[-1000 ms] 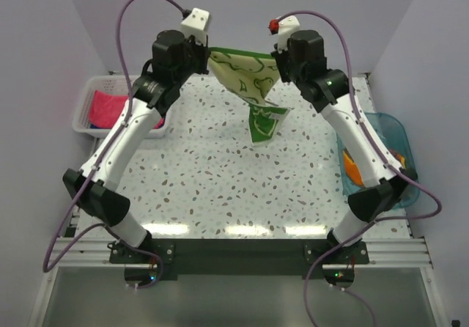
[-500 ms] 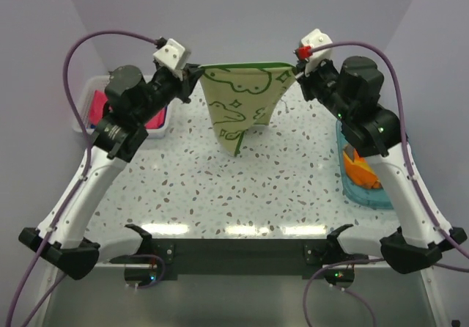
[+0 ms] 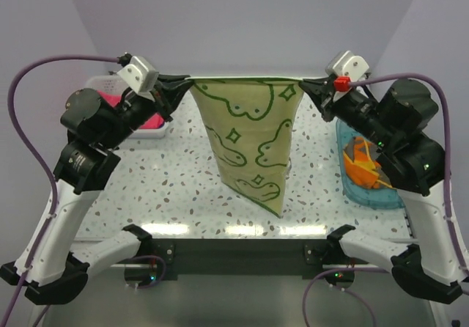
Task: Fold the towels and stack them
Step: Flatten out the crumpled towel, then fold the towel
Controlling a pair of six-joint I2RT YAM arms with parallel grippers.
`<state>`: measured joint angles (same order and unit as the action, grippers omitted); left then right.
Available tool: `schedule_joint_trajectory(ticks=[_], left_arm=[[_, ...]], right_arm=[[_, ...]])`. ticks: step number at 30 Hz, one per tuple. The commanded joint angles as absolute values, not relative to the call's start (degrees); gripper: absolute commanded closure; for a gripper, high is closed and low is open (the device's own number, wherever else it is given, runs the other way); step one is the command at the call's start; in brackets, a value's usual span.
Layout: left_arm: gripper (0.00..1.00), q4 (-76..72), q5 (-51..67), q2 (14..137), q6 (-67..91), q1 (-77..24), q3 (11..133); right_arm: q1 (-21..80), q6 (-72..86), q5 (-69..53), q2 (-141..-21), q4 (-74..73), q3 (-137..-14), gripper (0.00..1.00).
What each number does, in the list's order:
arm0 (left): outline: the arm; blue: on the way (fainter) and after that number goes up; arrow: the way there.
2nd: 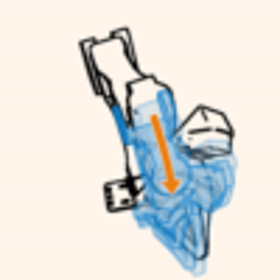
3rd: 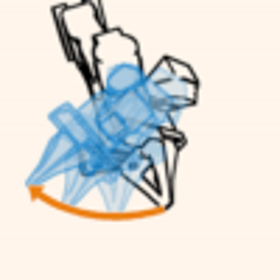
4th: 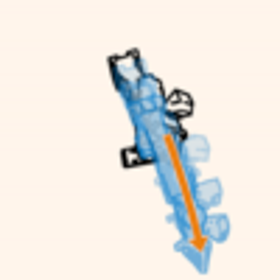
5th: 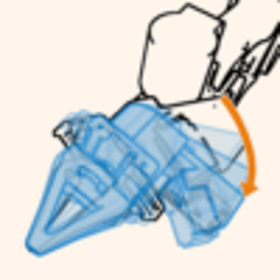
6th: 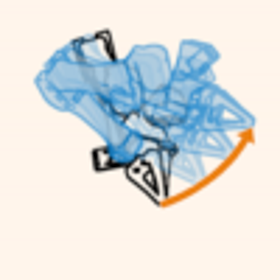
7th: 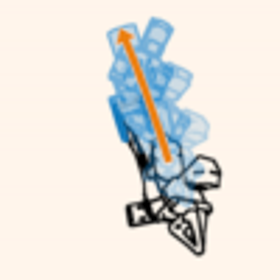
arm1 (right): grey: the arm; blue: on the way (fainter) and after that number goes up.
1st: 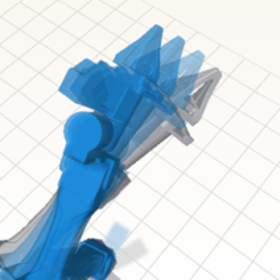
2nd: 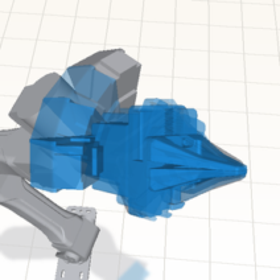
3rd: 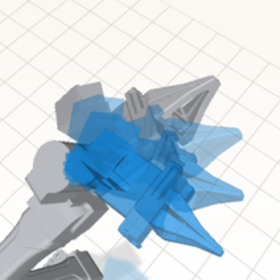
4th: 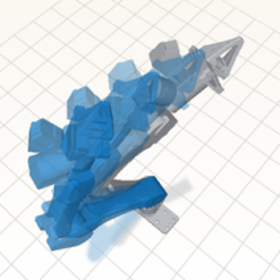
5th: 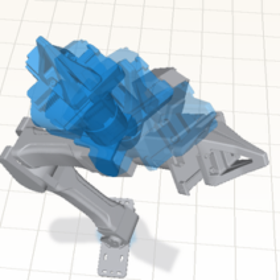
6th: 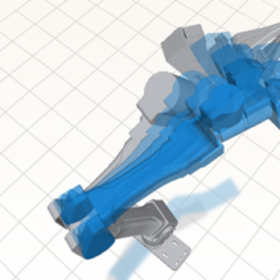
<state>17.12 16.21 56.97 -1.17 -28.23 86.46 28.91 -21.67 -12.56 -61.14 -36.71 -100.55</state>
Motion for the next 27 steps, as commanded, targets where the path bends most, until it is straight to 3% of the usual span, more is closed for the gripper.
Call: schedule_joint_trajectory(ticks=[1, 9, 19, 27], left_arm=[[1.00, 18.0, 0.6, 57.9, -0.4, -26.2, 86.1], [1.00, 10.1, -15.0, 77.7, -1.7, -25.2, 84.4], [1.00, 10.8, -17.6, 115.4, -1.8, -19.1, 102.6], [1.00, 4.4, -11.9, 116.2, -3.5, -18.0, 97.5]], right_arm=[[26.7, -23.4, 1.7, -62.9, -37.5, -97.6, 1.00], [24.1, -24.7, 11.5, -79.4, -26.4, -92.5, 1.00], [22.3, -31.5, 12.3, -106.1, -15.8, -101.2, 1.00], [21.1, -32.1, 9.9, -112.9, -16.5, -102.5, 1.00]])
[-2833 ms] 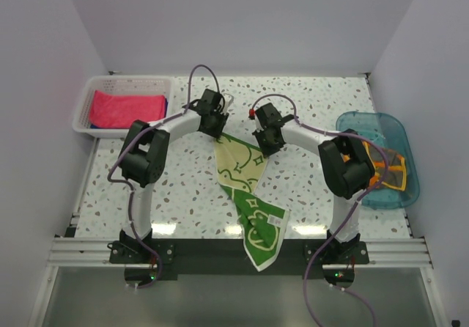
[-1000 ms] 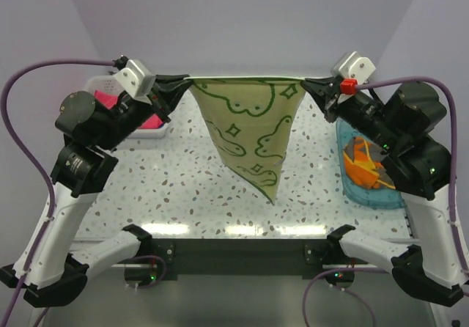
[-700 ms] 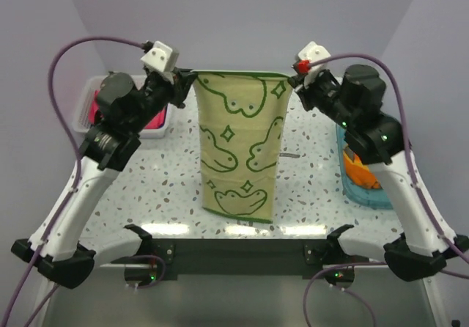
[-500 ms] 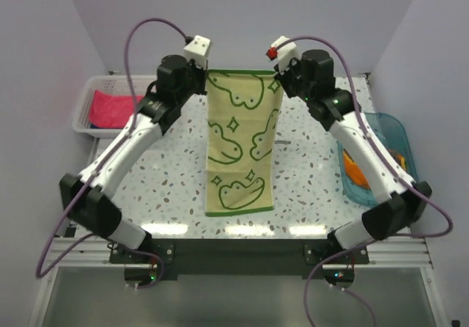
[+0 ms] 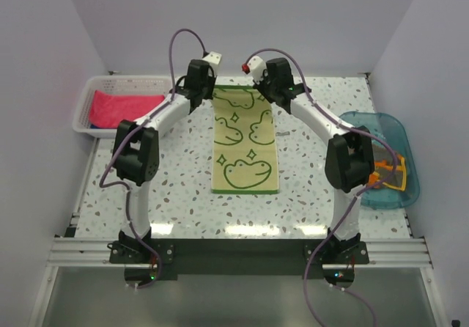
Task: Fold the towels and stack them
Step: Fold the towel
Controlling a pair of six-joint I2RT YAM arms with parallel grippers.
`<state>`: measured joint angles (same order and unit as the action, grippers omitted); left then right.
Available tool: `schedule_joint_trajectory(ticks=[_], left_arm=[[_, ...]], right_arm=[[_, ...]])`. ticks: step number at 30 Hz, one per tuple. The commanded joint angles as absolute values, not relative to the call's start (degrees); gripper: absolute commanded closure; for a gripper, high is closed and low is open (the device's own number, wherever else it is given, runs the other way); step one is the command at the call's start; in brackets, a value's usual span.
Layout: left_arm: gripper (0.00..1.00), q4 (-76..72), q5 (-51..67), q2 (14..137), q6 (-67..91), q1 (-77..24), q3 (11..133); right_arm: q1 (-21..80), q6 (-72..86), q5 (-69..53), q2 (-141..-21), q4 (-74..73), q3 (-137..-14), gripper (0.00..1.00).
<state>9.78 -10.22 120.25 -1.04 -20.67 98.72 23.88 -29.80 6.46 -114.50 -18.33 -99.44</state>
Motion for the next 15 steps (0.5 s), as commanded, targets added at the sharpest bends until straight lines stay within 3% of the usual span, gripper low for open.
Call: schedule_joint_trajectory(ticks=[1, 15], left_arm=[[1.00, 4.0, -11.1, 115.3, -3.7, -18.1, 96.4], [1.00, 11.6, 4.9, 97.0, 7.7, -18.6, 75.8]], right_arm=[[21.1, -32.1, 9.4, -112.9, -17.9, -102.2, 1.00], [21.3, -20.8, 1.9, -100.2, -33.3, -85.9, 1.00]])
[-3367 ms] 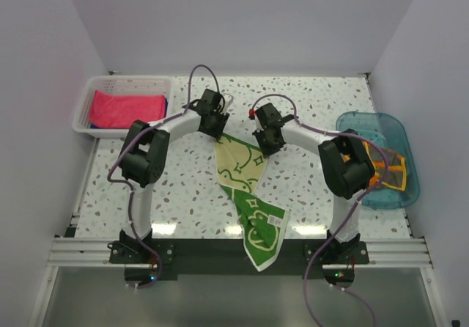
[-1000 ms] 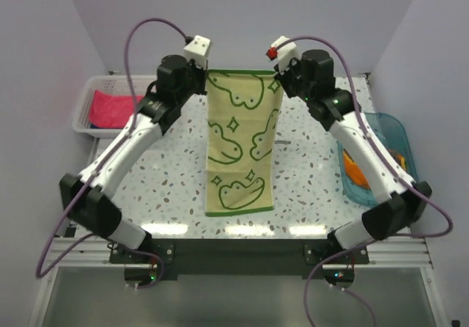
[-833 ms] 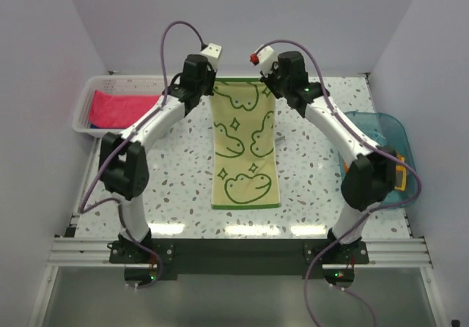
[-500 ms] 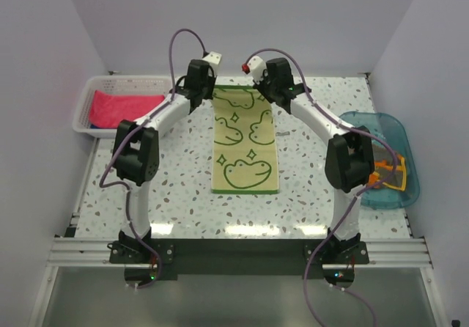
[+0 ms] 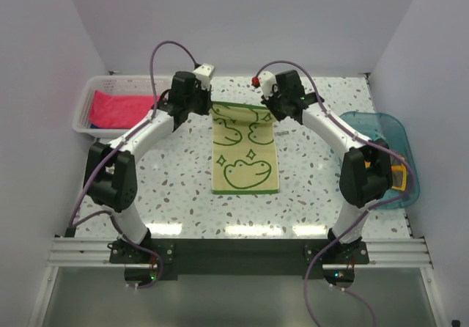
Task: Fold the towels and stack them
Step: Fold the towel
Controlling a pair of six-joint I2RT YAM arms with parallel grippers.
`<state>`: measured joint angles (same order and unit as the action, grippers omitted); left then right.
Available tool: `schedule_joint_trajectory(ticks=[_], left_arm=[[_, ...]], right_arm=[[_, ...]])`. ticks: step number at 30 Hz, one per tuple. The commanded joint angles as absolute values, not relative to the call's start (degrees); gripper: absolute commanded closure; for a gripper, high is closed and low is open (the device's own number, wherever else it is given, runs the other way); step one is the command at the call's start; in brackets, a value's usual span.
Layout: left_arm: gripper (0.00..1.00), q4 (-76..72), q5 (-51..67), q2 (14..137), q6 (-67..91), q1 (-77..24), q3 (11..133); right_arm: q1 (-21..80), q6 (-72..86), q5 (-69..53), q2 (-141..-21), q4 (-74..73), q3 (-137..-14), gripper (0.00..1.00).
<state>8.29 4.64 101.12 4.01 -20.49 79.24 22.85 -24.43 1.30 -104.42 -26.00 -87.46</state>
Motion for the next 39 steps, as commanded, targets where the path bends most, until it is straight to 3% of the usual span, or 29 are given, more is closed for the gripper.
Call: schedule_joint_trajectory(ticks=[1, 9, 26, 39], left_arm=[[1.00, 12.3, 4.9, 96.4, 8.2, -18.8, 74.8], [1.00, 15.3, 5.3, 90.2, 12.2, -19.4, 64.1], [1.00, 20.9, 4.1, 83.1, 13.2, -21.3, 59.4], [1.00, 16.0, 3.1, 82.2, 19.7, -26.9, 47.3]], right_arm=[[21.3, -20.3, 1.5, -99.8, -36.0, -85.9, 1.00], [22.1, -17.9, 1.5, -97.3, -43.2, -82.8, 1.00], [24.9, -11.8, 4.0, -92.9, -50.2, -80.6, 1.00], [25.6, -4.8, 4.0, -93.4, -45.8, -69.6, 1.00]])
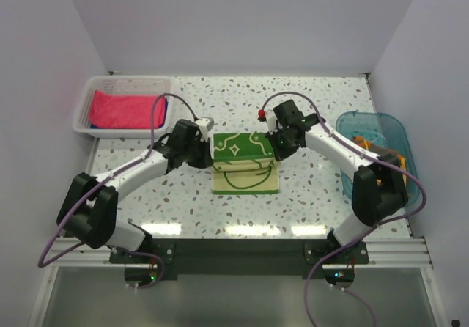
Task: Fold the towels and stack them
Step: Fold the towel
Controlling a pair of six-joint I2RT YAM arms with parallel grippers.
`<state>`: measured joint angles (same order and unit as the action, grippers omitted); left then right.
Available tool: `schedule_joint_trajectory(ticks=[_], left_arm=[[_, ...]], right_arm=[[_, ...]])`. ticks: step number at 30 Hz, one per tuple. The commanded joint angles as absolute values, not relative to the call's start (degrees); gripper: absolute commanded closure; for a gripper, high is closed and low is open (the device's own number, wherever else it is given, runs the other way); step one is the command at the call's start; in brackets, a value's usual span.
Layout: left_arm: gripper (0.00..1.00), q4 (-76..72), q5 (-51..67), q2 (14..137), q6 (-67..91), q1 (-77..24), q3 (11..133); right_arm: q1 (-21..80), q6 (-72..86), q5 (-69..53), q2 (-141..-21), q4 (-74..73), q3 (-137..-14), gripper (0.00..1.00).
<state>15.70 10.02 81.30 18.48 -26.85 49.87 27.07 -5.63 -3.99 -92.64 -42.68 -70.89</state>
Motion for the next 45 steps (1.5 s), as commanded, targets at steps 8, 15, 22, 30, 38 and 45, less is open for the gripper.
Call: schedule_joint_trajectory(ticks=[8, 15, 22, 30, 38, 45], left_arm=[[1.00, 15.4, 0.2, 83.1, 20.5, -28.9, 44.2], [1.00, 15.3, 0.5, 84.7, 20.7, -29.4, 43.9], [1.00, 16.5, 0.2, 84.9, 20.7, -29.5, 45.4], [1.00, 19.9, -3.1, 81.9, 20.2, -29.4, 48.1], [1.00, 21.4, -2.0, 79.0, 20.5, -29.6, 48.1], [0.98, 19.2, -0.6, 80.4, 21.1, -30.1, 44.5]], right_arm=[[25.9, -3.8, 0.2, -95.1, -43.8, -67.2, 1.00], [25.9, -2.1, -2.0, -97.2, -43.9, -65.3, 1.00], [26.0, -1.3, -0.6, -96.5, -43.6, -66.8, 1.00], [25.9, -0.7, 0.9, -92.8, -46.1, -69.5, 1.00], [26.1, -0.4, 0.7, -90.2, -47.2, -67.4, 1.00], [26.5, 2.5, -1.0, -91.8, -45.6, -63.9, 1.00]])
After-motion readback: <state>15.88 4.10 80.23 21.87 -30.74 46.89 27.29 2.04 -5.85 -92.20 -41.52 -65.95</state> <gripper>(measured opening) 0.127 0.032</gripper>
